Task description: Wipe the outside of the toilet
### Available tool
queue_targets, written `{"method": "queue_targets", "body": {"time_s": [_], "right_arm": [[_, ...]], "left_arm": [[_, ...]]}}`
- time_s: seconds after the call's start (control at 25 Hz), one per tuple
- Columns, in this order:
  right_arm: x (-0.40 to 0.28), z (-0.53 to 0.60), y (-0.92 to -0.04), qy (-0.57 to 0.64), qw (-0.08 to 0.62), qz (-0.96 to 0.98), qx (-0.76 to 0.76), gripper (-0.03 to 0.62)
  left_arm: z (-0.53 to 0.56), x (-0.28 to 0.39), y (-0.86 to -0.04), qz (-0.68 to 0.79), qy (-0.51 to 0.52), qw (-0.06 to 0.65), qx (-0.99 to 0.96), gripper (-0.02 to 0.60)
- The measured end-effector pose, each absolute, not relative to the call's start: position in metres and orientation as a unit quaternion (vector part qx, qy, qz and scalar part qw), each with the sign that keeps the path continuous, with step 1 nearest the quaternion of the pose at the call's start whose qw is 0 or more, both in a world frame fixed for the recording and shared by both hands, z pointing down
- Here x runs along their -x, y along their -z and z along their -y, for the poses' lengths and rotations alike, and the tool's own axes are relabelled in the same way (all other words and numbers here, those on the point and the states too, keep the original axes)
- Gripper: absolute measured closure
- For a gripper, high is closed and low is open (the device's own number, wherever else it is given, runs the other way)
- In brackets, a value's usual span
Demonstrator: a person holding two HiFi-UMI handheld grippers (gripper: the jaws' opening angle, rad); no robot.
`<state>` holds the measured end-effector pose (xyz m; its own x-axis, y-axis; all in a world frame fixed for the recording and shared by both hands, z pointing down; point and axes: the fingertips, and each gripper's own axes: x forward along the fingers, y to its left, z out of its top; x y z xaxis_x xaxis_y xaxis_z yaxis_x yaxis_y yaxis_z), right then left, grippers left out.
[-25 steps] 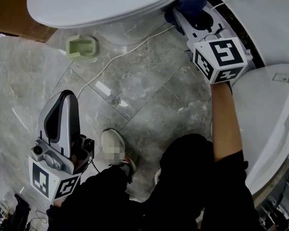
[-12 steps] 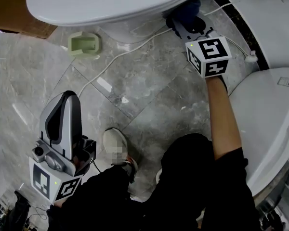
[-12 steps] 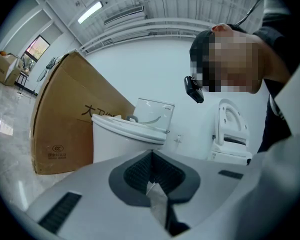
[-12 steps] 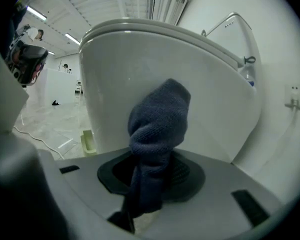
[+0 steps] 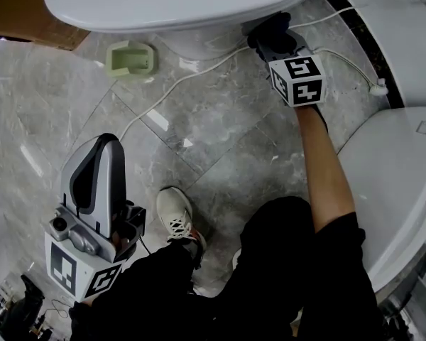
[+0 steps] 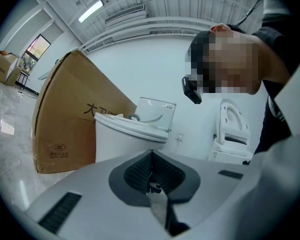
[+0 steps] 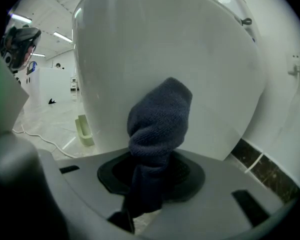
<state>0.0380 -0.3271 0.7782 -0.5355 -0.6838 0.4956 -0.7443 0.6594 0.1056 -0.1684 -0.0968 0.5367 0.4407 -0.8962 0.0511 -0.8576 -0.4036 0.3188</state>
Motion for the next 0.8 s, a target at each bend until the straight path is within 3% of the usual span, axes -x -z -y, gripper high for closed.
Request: {"method": "queue_targets", "body": {"time_s": [0.36,0.8], "right_arm": [[-0.035,0.327,-0.84,-0.107,0.288,0.856,-0.415,0.48],[-0.05,0.317,-0.834,-0.078,0.291,0.853,-0.426,0.48]], "left_arm": [[0.097,0.176,-0.542,0.532,0.055,0.155,-0.831,0.571],[0.093,0.177,-0.533,0.537,0.059,0.144,-0.829,0.571]]}}
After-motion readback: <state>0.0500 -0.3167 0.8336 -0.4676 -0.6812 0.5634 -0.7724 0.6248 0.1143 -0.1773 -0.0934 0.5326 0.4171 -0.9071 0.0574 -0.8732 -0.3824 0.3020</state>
